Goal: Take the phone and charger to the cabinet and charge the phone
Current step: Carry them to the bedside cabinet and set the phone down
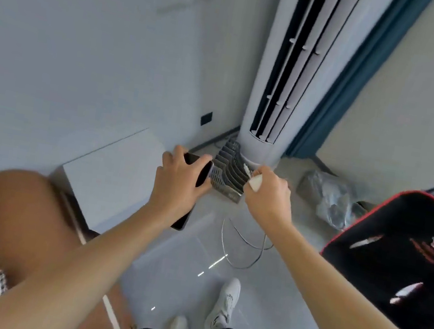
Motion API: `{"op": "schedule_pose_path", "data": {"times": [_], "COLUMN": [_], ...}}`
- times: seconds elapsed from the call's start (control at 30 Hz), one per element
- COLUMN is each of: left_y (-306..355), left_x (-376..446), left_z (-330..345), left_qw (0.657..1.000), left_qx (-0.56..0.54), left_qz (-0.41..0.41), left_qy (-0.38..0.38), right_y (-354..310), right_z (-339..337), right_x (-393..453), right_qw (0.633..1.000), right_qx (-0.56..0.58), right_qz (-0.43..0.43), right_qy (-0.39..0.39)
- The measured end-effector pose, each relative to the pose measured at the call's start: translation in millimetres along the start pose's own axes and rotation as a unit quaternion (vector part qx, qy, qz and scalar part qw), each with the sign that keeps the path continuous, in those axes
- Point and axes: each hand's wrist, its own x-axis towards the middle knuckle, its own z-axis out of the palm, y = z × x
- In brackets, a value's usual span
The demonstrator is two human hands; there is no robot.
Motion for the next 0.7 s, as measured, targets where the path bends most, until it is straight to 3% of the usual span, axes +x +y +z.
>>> {"op": "schedule_pose_path", "data": {"times": [0.4,0.7], "left_y": [-135,-286], "left_x": [104,176], "left_z": [35,129], "left_qw": [0.971,0.942], "left_qx": [-0.002,-0.019], "left_qz": [-0.237,-0.335], "left_qy": [0.023,0.009], "right_y": [-105,-147], "right_z": [147,312], "right_x": [167,269], "right_qw": [0.968,0.945], "right_qx": [-0.042,-0.094], "right_qz": [-0.164,-0.192], "right_qy": [-0.187,-0.247]}}
